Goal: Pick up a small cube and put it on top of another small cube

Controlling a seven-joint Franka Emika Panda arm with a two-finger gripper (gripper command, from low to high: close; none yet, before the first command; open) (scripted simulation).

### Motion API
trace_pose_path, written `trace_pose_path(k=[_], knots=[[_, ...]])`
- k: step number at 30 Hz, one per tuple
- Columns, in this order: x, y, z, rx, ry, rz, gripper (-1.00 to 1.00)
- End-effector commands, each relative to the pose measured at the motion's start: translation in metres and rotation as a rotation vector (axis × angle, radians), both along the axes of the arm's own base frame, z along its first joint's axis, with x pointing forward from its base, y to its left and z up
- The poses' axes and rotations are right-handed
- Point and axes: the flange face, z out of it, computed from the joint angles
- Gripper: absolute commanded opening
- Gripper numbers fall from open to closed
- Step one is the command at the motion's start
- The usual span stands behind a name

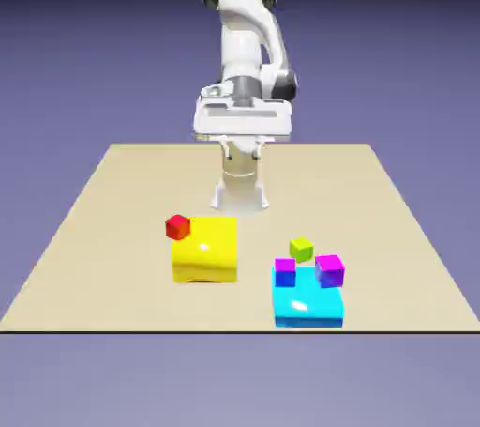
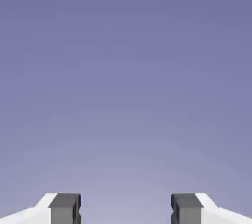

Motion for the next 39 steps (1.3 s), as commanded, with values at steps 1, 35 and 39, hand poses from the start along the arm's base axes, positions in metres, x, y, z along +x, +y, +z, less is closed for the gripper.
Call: trace_pose_path(k=[1,35,39], knots=[[-0.001,0.015,-0.021,0.002,0.053,0.030,0.00],[-0.126,0.142,-0.247,-0.153,0.669,0.349,-1.00],[-0.102,0.150,-0.231,-0.156,0.667,0.327,-1.00]])
